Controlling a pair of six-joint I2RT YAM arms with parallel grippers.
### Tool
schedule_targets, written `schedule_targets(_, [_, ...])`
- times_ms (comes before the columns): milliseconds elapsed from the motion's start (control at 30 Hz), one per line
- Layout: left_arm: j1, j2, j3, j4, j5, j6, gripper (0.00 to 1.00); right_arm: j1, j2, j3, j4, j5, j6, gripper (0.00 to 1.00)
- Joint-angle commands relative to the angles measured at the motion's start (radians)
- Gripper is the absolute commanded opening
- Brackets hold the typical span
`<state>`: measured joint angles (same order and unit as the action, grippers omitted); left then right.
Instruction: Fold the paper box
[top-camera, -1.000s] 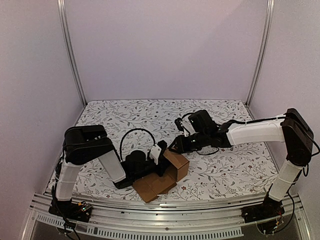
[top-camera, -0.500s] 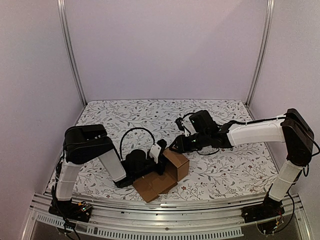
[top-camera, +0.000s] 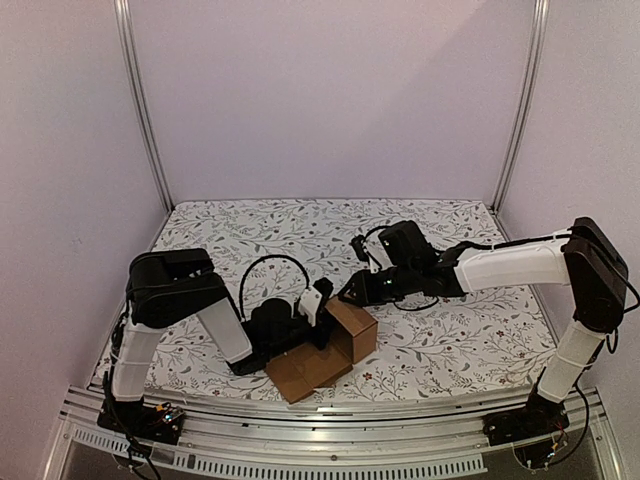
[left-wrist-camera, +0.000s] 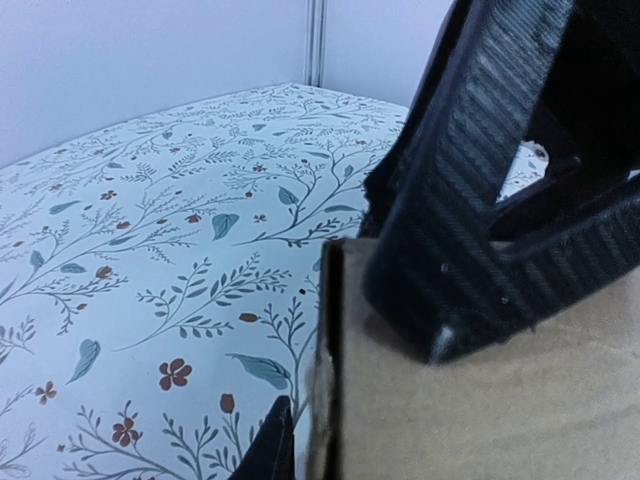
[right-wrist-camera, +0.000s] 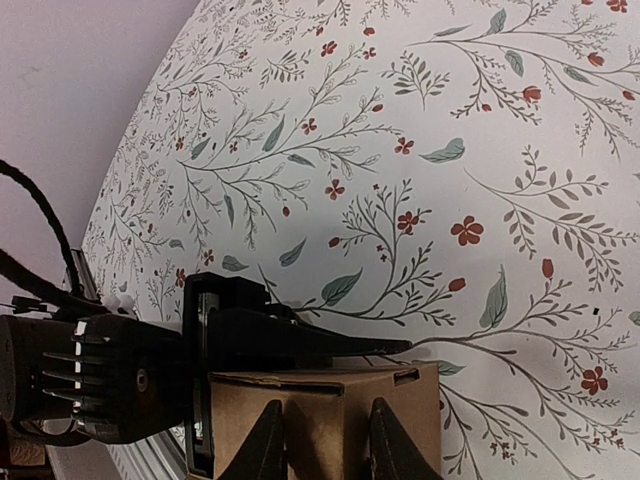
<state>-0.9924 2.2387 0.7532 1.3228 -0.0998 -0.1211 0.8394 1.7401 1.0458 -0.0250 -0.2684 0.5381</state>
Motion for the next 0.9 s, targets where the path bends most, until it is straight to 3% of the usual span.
schedule_targets(0, [0.005, -0.025, 0.018, 0.202, 0.012, 0.007, 0.17, 0.012, 0.001, -0.030, -0.057, -0.018, 0.000, 0.26])
schedule_targets(600, [0.005, -0.056, 0.038, 0.201, 0.027, -0.004, 0.22, 0.011, -0.001, -0.034, -0.058, -0.024, -0.002, 0.25])
schedule_targets(833, [0.005, -0.062, 0.054, 0.201, 0.045, -0.012, 0.15, 0.012, -0.013, -0.043, -0.058, -0.022, -0.001, 0.25])
schedule_targets(867, [0.005, -0.063, 0.056, 0.202, 0.050, -0.013, 0.11, 0.012, -0.014, -0.046, -0.057, -0.020, -0.002, 0.25])
